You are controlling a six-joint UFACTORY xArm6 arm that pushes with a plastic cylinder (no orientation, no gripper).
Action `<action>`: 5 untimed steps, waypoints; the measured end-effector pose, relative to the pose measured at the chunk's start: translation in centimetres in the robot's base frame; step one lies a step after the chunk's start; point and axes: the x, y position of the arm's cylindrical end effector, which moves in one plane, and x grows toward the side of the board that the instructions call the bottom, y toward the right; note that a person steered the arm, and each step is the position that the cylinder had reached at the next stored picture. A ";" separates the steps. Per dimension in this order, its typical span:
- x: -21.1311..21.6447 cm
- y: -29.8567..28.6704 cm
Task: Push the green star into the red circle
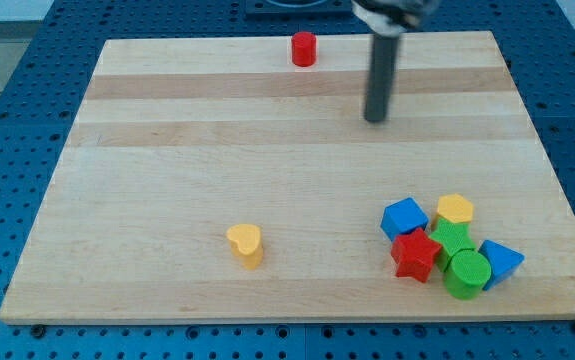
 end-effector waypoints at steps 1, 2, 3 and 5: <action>6.9 8.9; 12.5 15.1; 19.7 13.1; 16.9 3.1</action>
